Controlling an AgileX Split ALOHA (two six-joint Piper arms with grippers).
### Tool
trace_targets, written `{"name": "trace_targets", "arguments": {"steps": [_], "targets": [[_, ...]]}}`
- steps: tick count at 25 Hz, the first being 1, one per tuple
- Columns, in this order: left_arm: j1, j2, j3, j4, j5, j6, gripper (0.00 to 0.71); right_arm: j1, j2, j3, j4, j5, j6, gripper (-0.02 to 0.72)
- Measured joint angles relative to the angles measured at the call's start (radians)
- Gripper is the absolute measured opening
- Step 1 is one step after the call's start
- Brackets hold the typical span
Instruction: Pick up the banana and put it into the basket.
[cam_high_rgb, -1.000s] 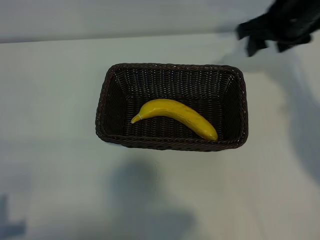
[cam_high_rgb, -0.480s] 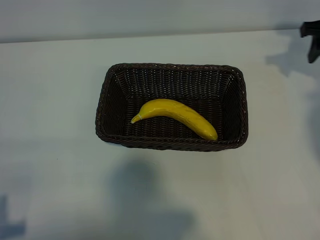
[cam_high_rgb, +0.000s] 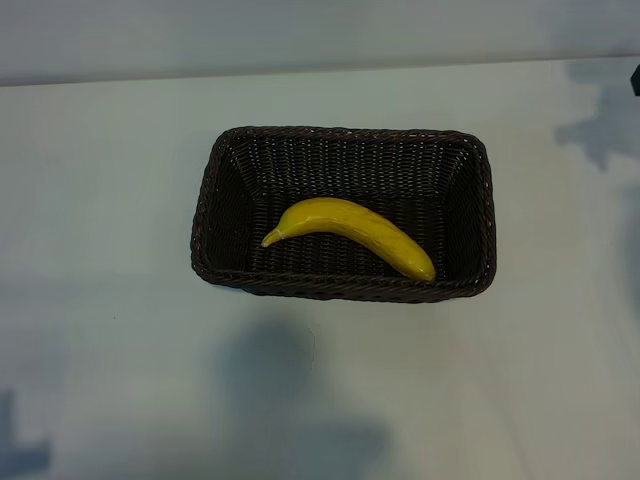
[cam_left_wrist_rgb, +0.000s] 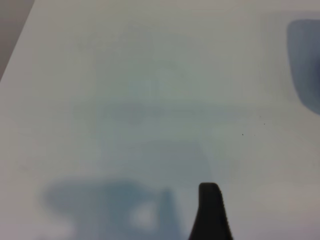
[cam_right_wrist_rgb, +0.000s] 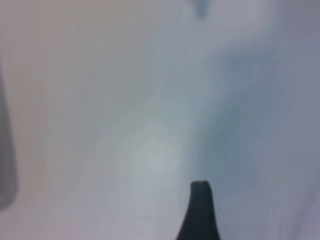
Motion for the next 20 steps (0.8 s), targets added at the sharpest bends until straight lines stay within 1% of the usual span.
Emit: {"name": "trace_targets", "arguments": {"steps": [3,6,20], "targets": [[0.000,0.000,0.000,0.000,0.000,0.000,0.550,0.000,-0.064,0.004,0.000,-0.001,0.012,0.590],[0.000,0.000,0.000,0.000,0.000,0.000,0.550,0.000,-0.176,0.062,0.000,-0.003,0.015,0.590],[0.000,0.000,0.000,0.000,0.000,0.000,0.550,0.000,-0.821,0.635,0.000,0.009,0.023,0.588]]}}
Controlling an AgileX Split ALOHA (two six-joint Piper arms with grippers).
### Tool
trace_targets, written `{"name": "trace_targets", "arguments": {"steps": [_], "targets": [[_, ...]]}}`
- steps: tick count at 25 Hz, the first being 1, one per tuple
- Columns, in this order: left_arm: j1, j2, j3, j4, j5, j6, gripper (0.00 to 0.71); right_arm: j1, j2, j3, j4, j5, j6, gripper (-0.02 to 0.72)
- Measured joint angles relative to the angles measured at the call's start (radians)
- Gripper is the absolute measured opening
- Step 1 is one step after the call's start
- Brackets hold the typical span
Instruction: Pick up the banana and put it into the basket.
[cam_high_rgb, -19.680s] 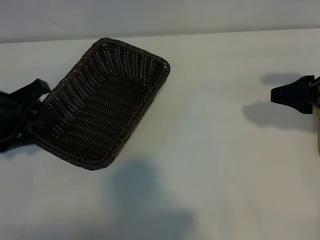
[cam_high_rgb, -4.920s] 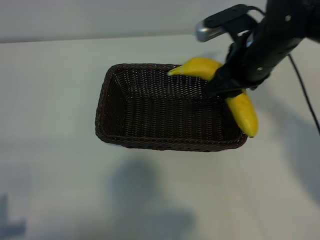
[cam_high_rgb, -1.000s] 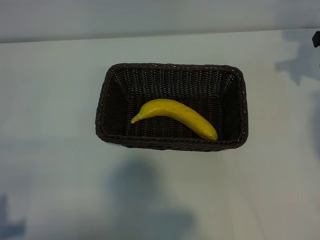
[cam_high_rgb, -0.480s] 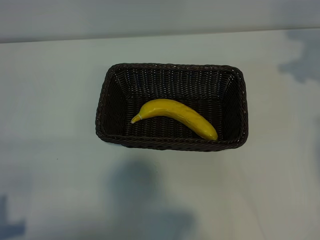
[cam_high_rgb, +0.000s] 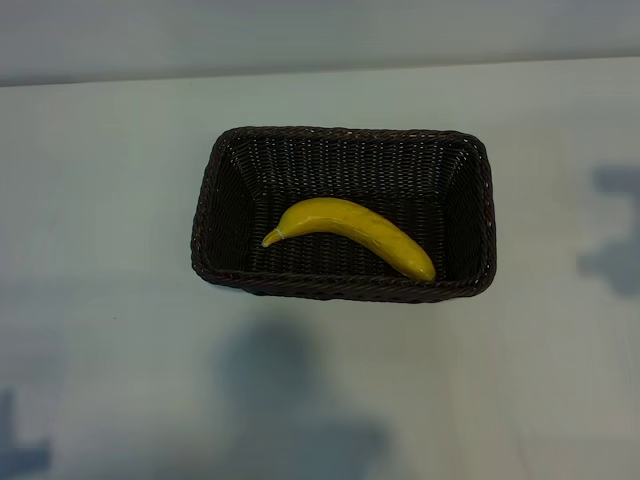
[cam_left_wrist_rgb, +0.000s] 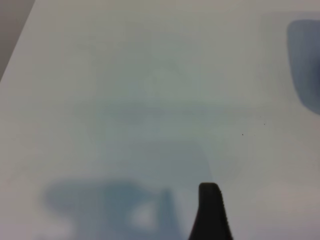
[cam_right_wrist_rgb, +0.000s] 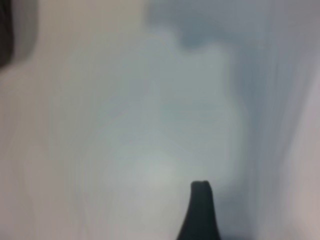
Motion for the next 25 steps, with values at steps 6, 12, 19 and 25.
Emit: {"name": "trace_targets", "arguments": {"steps": [6,12,19,25], "targets": [[0.000,0.000,0.000,0.000,0.000,0.000,0.550,0.000,-0.268,0.260,-0.013,-0.033,0.000,0.588],[0.000,0.000,0.000,0.000,0.000,0.000,0.550,0.000,-0.456,0.404,-0.027,-0.086,0.007,0.587],[0.000,0.000,0.000,0.000,0.000,0.000,0.550,0.000,-0.668,0.410,-0.035,-0.123,0.011,0.587],[0.000,0.000,0.000,0.000,0.000,0.000,0.550,0.000,-0.844,0.412,-0.038,-0.130,0.014,0.587]]}}
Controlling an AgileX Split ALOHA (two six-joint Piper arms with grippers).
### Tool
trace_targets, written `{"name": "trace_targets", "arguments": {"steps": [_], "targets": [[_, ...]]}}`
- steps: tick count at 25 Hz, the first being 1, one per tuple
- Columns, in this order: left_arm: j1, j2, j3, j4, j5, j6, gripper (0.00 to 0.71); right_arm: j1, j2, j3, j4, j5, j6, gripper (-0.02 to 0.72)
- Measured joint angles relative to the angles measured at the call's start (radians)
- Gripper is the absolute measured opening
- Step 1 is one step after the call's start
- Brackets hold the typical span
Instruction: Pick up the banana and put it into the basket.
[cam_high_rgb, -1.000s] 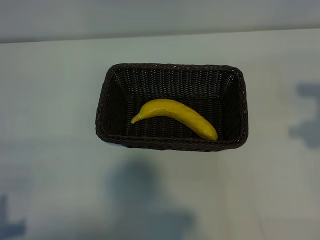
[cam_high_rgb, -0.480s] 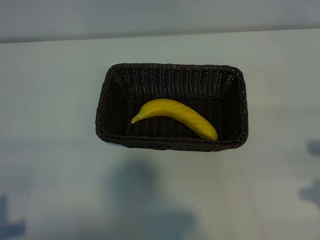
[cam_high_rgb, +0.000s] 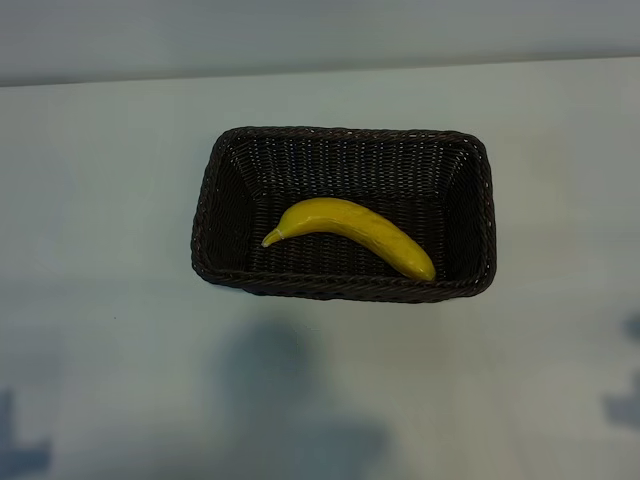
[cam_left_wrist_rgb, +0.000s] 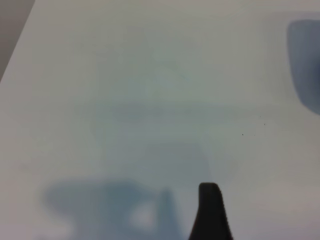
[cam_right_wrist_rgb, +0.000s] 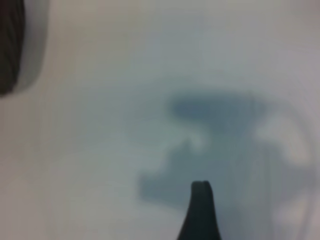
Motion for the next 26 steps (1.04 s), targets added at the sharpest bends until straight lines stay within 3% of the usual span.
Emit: {"name": "trace_targets", "arguments": {"steps": [8,26], "targets": [[0.000,0.000,0.000,0.000,0.000,0.000,0.550,0.000,-0.196,0.027,-0.001,-0.007,0.001,0.586],[0.000,0.000,0.000,-0.004,0.000,0.000,0.550,0.000,-0.204,0.027,-0.004,-0.007,0.001,0.586]]}}
